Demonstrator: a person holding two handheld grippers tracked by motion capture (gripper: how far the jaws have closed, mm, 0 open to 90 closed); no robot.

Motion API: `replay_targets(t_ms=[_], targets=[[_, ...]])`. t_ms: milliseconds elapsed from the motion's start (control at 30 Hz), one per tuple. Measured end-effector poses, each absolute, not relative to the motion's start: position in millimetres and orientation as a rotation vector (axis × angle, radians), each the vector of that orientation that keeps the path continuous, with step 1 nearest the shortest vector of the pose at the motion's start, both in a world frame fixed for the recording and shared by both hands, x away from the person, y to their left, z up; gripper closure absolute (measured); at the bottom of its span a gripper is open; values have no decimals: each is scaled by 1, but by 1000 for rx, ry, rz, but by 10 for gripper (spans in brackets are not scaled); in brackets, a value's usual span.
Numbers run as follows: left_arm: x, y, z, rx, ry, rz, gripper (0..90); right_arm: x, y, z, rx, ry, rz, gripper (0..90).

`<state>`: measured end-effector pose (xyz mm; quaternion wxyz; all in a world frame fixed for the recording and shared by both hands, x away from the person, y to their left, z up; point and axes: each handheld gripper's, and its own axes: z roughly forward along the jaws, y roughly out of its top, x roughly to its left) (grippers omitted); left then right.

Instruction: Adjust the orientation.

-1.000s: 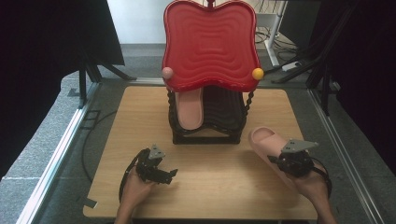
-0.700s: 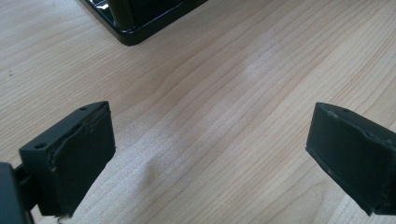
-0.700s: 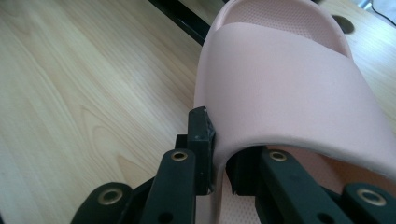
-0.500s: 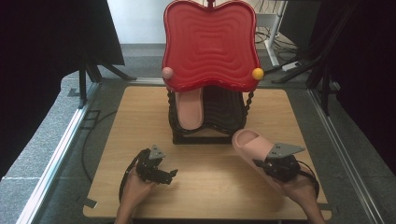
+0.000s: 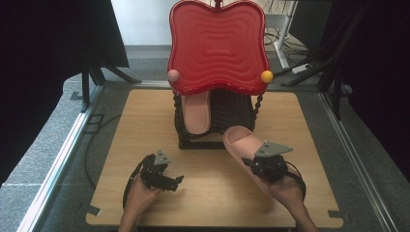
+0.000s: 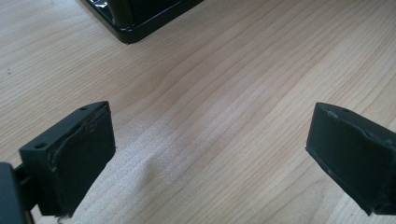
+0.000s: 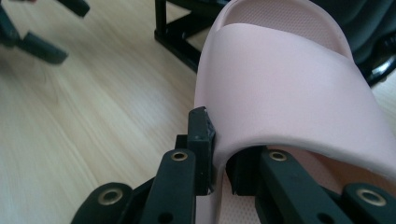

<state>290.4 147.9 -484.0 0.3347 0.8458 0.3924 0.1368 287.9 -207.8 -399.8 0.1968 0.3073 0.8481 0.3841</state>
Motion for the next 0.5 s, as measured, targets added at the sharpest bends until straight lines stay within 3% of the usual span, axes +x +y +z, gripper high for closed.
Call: replay_targets(t_ms=[500], targets=[[290,148,-485,2207,1023,353,13,309,-165,-400,1037,2222,1094,814]])
